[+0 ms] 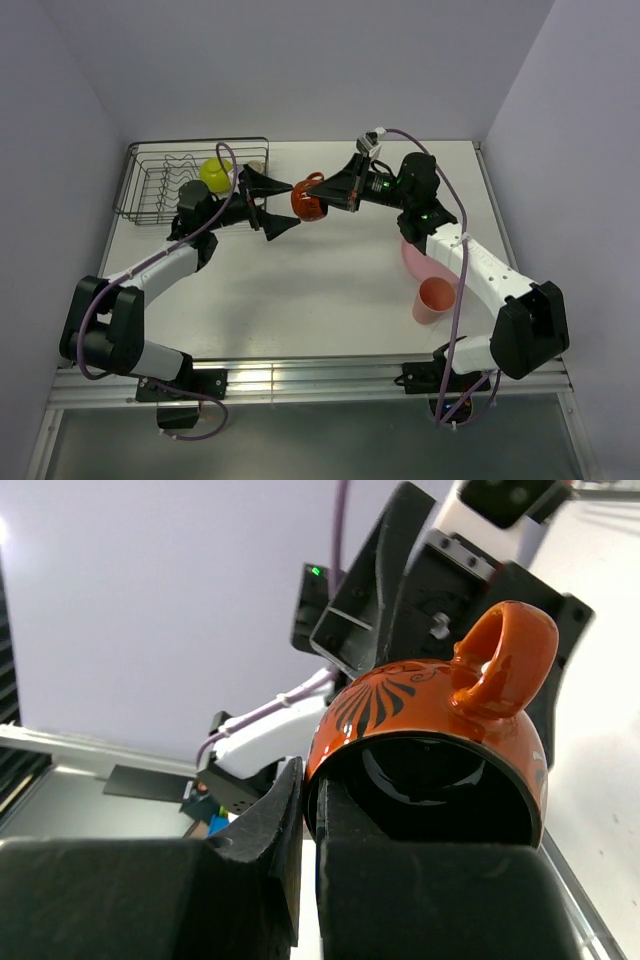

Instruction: Load the mixed dishes into the dish rack

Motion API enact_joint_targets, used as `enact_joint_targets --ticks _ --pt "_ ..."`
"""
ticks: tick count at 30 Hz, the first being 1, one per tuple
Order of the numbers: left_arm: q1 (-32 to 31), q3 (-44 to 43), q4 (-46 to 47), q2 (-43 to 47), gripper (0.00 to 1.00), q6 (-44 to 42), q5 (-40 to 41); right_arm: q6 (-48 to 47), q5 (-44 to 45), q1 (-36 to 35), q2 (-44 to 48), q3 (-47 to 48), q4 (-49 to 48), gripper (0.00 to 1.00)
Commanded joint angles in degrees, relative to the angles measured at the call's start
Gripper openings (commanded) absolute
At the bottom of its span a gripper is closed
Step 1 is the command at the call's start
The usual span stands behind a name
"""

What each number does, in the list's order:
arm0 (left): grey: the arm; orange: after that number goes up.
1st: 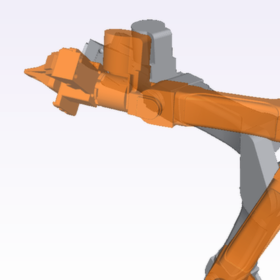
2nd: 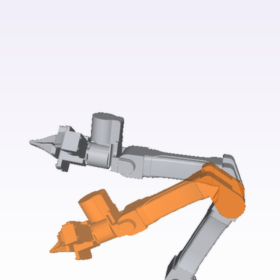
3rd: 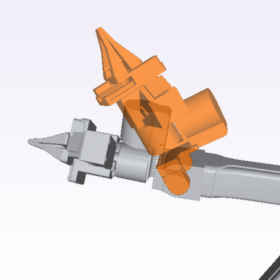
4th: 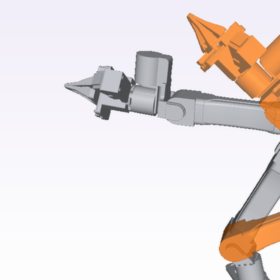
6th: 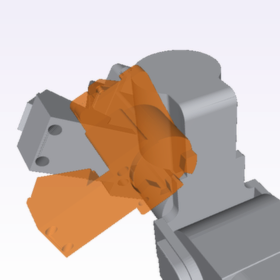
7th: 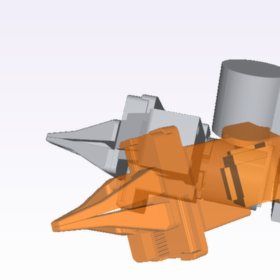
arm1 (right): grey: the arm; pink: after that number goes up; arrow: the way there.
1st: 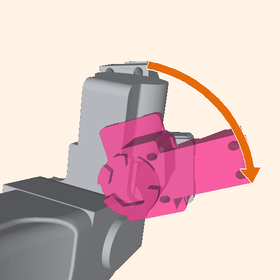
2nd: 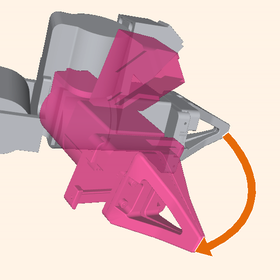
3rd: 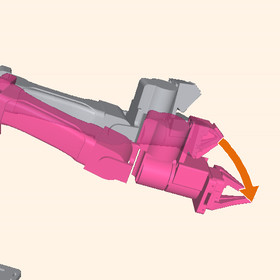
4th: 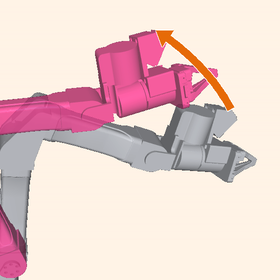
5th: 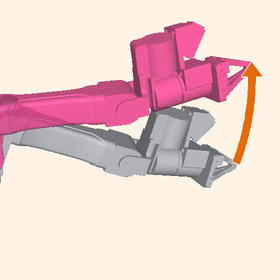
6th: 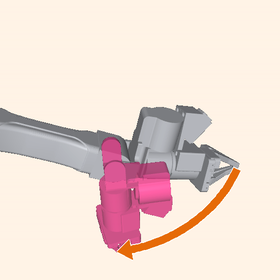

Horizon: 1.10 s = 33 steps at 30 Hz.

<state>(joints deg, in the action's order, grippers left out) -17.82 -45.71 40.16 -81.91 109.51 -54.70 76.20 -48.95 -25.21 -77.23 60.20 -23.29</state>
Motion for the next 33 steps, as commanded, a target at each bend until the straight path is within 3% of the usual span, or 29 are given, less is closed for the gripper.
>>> enact_joint_targets --ticks 1,10,20,33 --pt "-0.9 1.9 12.1 0.1 0.99 10.1 0.9 4.3 -0.6 -0.2 -0.5 1.0 -17.1 0.0" --pt "-2.7 2.9 23.4 -1.7 0.99 20.8 4.4 12.2 -1.7 -0.5 -4.9 -1.0 -31.8 0.0" --pt "-3.4 3.7 27.9 -2.4 0.99 27.1 6.4 9.2 -3.8 -1.1 -7.7 -1.6 -29.5 0.0" --pt "-4.1 4.6 29.8 -2.4 0.99 29.1 6.9 5.0 -5.2 -1.0 -9.7 -1.7 -25.1 0.0"
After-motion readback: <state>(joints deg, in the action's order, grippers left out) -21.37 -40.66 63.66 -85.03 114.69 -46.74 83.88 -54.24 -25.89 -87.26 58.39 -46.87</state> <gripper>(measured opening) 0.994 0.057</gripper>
